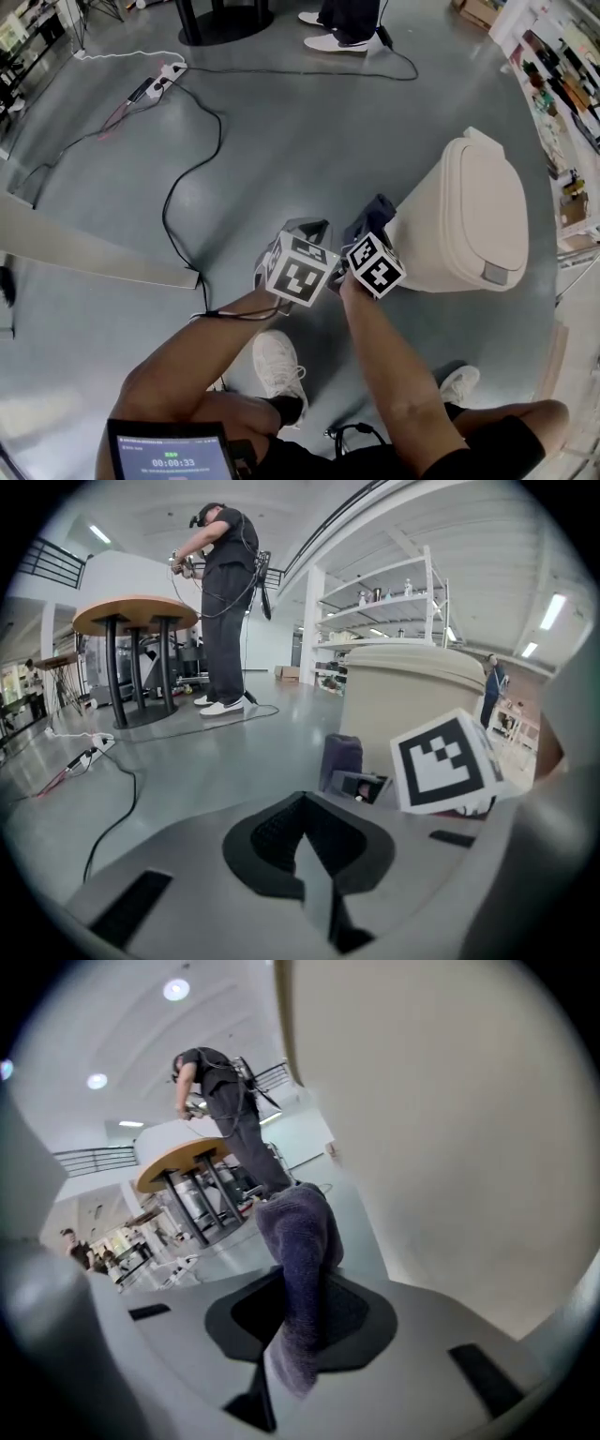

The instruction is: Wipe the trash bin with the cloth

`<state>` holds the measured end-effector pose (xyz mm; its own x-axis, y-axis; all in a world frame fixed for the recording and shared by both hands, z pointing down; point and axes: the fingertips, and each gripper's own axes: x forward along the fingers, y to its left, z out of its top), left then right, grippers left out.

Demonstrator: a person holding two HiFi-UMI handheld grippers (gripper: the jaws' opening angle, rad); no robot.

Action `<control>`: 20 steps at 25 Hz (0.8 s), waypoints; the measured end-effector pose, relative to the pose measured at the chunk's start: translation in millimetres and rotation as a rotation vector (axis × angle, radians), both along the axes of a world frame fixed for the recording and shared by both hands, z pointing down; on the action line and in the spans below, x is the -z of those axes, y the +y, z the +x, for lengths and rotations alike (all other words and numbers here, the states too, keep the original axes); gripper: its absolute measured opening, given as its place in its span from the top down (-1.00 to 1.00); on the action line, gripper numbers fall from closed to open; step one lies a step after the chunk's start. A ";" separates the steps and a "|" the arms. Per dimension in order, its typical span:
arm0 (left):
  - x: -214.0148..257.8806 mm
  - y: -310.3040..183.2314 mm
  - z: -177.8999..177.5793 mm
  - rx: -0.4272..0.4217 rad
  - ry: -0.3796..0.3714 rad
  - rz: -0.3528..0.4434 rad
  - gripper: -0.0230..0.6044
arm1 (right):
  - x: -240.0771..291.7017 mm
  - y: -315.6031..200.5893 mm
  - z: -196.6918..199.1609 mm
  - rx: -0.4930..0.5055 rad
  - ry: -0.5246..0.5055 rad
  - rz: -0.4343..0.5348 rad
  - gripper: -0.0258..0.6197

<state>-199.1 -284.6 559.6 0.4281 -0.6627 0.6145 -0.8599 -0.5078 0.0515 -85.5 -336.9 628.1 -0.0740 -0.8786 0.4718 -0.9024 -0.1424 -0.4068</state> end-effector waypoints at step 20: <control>267.5 24.9 4.1 0.242 0.344 0.307 0.93 | 359.9 149.1 9.9 0.569 0.282 0.587 0.69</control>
